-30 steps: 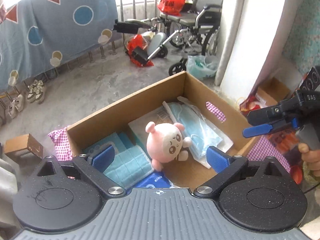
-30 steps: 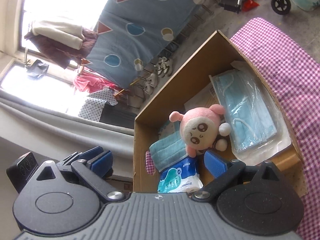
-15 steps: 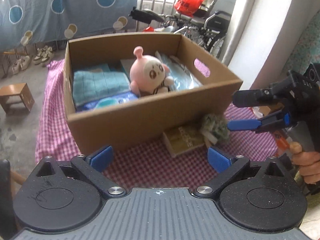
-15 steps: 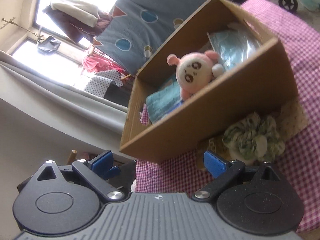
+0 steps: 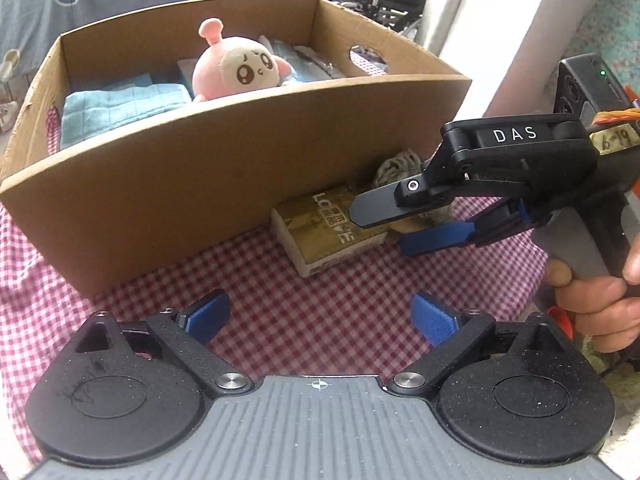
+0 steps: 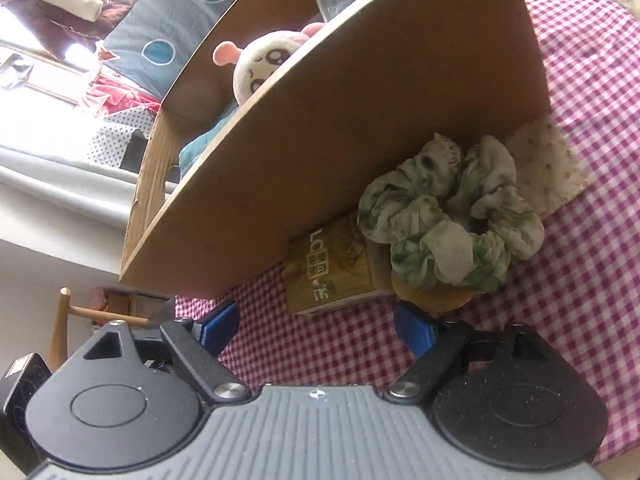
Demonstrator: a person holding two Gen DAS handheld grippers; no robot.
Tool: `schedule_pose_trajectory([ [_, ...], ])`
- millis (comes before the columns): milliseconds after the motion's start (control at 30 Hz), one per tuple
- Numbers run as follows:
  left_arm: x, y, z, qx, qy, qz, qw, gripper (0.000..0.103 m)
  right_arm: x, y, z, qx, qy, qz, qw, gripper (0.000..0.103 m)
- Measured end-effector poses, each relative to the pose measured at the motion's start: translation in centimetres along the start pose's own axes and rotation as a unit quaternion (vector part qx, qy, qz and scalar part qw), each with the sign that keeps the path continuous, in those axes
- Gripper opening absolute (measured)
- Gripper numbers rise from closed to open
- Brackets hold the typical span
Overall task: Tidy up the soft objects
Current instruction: 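Move the right gripper toward the gold LOVE tissue box, then grasp the gold LOVE tissue box with the right gripper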
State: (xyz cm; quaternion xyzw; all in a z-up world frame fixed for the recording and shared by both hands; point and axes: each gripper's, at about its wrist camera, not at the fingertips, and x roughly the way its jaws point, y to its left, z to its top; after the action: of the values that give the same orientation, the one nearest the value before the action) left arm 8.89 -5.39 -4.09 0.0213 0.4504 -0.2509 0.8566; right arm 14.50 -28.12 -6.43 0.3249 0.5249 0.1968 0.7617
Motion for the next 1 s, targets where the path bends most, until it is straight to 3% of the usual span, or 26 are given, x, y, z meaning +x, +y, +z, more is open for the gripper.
schedule_pose_trajectory([
  [167, 2.0, -0.7, 0.9, 0.021, 0.011, -0.006, 0.9997, 0.091, -0.3, 0.5, -0.3, -0.017, -0.014, -0.021, 1.000, 0.087],
  [367, 4.8, -0.3, 2.2, 0.019, 0.029, -0.016, 0.9993, 0.075, 1.0, 2.3, -0.5, -0.068, -0.016, -0.056, 0.996, 0.077],
  [700, 3.4, -0.1, 1.1, 0.026, 0.053, -0.033, 0.9977, 0.075, 0.7, 2.5, -0.3, -0.075, 0.028, -0.016, 0.997, 0.076],
  [800, 3.0, -0.2, 0.7, 0.030, 0.044, -0.014, 0.9985, 0.075, 0.4, 2.9, -0.6, -0.088, 0.023, -0.017, 0.996, 0.075],
  [900, 3.5, -0.6, 0.7, 0.047, 0.041, 0.021, 0.9978, 0.073, 0.8, 3.5, -0.7, -0.106, 0.005, -0.047, 0.993, 0.068],
  [1000, 4.1, -1.1, 0.6, 0.071, 0.041, 0.033, 0.9961, 0.068, 1.6, 3.5, -0.7, -0.111, 0.007, -0.065, 0.992, 0.065],
])
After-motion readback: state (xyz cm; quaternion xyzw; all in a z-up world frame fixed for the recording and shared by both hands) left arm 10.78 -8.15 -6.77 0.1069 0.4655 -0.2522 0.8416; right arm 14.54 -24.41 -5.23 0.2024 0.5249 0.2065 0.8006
